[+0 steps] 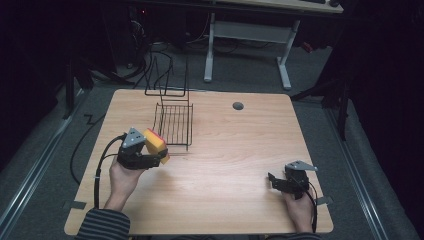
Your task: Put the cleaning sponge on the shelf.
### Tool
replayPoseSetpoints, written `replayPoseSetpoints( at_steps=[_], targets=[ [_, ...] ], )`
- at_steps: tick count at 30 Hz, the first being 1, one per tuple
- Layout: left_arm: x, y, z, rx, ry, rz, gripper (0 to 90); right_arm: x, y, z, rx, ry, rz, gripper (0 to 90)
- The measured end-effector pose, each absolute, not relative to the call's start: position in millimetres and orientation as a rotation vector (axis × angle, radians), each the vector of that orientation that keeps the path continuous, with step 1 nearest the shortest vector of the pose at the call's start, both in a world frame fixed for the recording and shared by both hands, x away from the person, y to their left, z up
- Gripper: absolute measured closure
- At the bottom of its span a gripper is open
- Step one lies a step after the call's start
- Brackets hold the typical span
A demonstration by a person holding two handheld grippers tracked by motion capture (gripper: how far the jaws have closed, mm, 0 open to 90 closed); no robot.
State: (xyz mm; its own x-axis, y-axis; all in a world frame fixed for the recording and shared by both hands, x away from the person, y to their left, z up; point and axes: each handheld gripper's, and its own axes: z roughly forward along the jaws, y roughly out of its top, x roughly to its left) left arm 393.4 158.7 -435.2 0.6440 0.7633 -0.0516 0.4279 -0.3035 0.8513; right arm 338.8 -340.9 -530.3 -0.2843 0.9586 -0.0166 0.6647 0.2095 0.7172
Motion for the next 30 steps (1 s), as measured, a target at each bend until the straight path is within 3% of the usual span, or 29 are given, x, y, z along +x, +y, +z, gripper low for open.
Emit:
replayPoseSetpoints(
  at_steps=[30],
  targets=[
    [430.1,123.8,-424.7,1.968,0.928,0.534,24.1,338.7,-341.0,-530.3,1.499,2.027,0.840,25.6]
  ],
)
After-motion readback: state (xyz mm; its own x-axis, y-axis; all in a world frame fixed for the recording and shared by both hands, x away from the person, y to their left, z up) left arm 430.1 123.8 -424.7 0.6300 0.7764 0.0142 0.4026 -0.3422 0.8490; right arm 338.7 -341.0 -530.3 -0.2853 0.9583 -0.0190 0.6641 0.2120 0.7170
